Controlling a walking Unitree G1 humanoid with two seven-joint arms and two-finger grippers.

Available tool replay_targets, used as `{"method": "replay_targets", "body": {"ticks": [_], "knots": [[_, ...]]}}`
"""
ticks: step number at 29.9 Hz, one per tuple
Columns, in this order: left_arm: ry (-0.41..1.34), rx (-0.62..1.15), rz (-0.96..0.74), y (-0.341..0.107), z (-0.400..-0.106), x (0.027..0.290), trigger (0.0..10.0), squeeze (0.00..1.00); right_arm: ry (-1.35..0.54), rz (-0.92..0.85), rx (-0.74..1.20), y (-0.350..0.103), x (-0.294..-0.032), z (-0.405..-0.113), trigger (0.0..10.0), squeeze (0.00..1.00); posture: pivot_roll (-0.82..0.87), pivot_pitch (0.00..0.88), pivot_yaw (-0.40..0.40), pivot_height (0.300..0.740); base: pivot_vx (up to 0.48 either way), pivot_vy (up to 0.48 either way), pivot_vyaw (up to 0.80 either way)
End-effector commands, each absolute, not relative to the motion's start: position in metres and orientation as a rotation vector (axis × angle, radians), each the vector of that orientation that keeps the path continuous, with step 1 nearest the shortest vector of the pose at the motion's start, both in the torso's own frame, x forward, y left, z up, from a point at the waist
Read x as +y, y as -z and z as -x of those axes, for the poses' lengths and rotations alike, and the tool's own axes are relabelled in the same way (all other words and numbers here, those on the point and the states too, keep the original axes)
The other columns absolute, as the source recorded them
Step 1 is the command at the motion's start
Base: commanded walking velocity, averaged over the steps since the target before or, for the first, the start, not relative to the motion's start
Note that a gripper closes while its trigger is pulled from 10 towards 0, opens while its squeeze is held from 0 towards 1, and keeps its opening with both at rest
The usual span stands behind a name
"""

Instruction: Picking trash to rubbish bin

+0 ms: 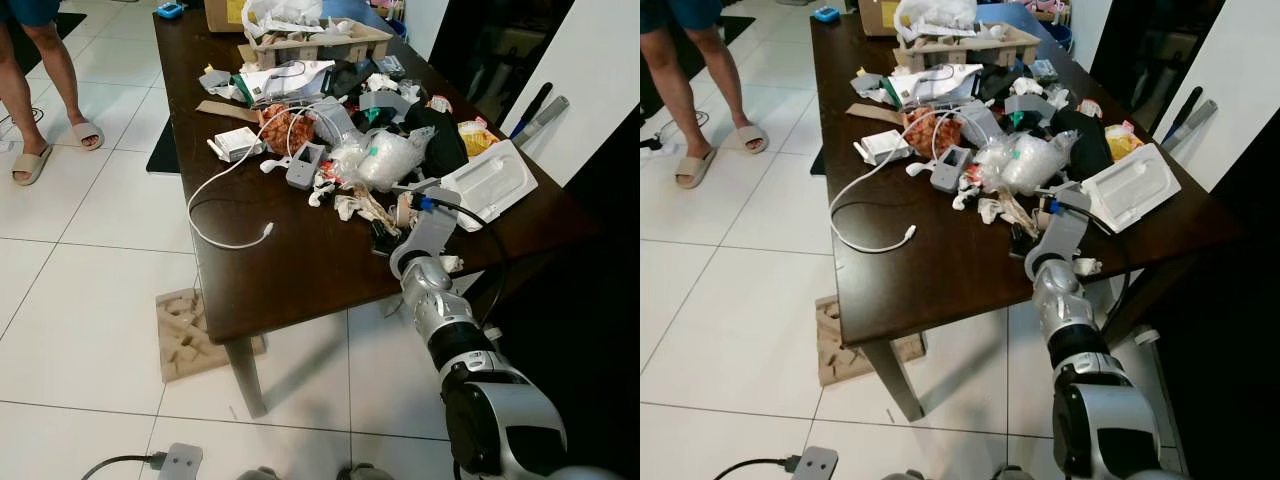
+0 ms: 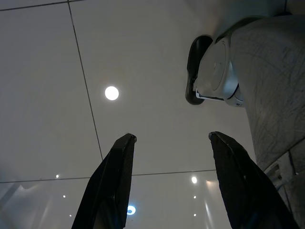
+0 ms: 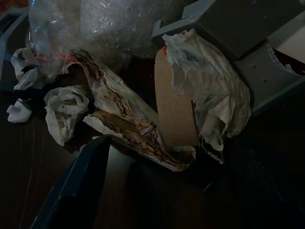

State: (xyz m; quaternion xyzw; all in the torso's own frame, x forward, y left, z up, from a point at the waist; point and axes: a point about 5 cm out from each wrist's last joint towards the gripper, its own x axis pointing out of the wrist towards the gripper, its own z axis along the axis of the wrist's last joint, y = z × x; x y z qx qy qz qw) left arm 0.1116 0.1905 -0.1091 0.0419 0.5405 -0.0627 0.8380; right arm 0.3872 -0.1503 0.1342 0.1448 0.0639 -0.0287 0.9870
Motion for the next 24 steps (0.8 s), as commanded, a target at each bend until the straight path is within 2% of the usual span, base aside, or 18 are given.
{"method": "replay_targets", "body": {"ticks": [1,4,10,11,12,13,24], "knots": [[0.177,1.209,-0.062,0.115,-0.094,0.180,10.0,0.00,0.061,-0.315,0.124,-0.135,-0.148,-0.388,10.0,0.00,0.10,0.211,-0.072,0.740,0.000,0.000,0.00],[0.177,1.206,-0.060,0.115,-0.095,0.179,10.0,0.00,0.056,-0.333,0.100,-0.142,-0.145,-0.391,9.8,0.00,0.10,0.209,-0.073,0.740,0.000,0.000,0.00],[0.174,1.204,-0.058,0.115,-0.096,0.179,10.0,0.00,0.050,-0.344,0.084,-0.148,-0.143,-0.394,10.0,0.00,0.10,0.205,-0.074,0.740,0.000,0.000,0.00],[0.174,1.203,-0.059,0.115,-0.095,0.179,10.0,0.00,0.048,-0.346,0.081,-0.149,-0.142,-0.394,8.1,0.00,0.10,0.205,-0.074,0.740,0.000,0.000,0.00],[0.173,1.203,-0.058,0.115,-0.096,0.180,10.0,0.00,0.045,-0.345,0.078,-0.150,-0.141,-0.394,1.5,0.00,0.10,0.204,-0.074,0.740,0.000,0.000,0.00],[0.173,1.202,-0.058,0.115,-0.096,0.180,10.0,0.00,0.042,-0.345,0.076,-0.150,-0.141,-0.395,0.0,0.00,0.10,0.204,-0.074,0.740,0.000,0.000,0.00],[0.175,1.196,-0.052,0.114,-0.098,0.178,10.0,0.00,0.030,-0.335,0.068,-0.152,-0.140,-0.395,0.0,0.00,0.10,0.202,-0.080,0.740,0.000,0.000,0.00]]}}
